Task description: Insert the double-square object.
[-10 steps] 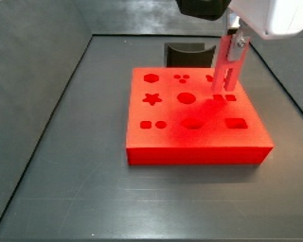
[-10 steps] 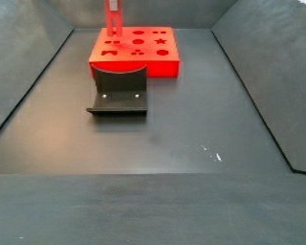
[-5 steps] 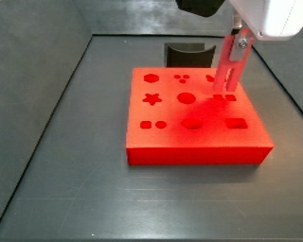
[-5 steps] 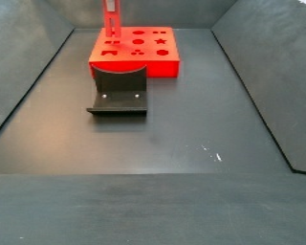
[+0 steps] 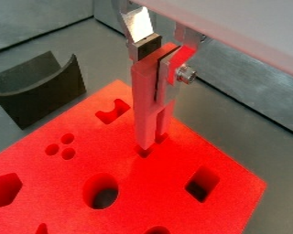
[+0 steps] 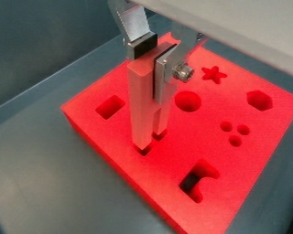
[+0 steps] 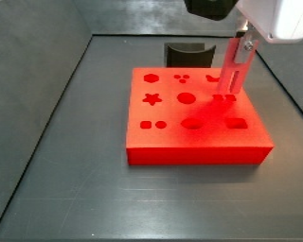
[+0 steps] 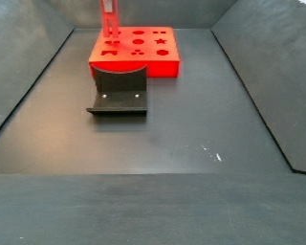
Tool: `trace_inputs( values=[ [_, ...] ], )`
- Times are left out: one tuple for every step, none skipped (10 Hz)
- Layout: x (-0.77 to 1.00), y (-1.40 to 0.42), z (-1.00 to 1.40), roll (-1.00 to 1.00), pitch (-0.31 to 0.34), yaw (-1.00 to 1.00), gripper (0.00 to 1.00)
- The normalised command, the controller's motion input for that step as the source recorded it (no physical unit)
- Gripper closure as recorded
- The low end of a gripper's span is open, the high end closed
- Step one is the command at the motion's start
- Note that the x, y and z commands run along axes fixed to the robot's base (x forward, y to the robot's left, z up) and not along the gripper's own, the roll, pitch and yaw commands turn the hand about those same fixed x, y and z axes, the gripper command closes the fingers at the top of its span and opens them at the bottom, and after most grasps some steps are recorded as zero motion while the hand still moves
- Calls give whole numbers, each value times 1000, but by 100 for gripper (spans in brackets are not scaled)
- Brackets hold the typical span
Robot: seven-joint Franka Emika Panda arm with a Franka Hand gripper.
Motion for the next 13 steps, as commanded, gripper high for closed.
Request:
trace_inputs(
  values=[
    [91, 0, -146, 20, 146, 3, 100],
    [131, 0, -166, 1, 130, 40, 100],
    [140, 0, -163, 0, 114, 37, 100],
    [0, 0, -160, 24, 123, 0, 100],
    [-69, 0, -29, 17, 146, 0, 100],
    [-166, 0, 0, 59, 153, 0, 100],
    [-117, 0, 0, 60, 144, 0, 100],
    [-20, 0, 0, 51, 170, 0, 100],
    [89, -66, -40, 63, 126, 14, 100],
    [240, -57, -134, 57, 99, 69, 100],
    [217, -63, -269, 84, 70, 63, 100],
    [154, 0, -486, 39, 4, 69, 100],
    [183, 0, -617, 50, 11, 34, 100]
  ],
)
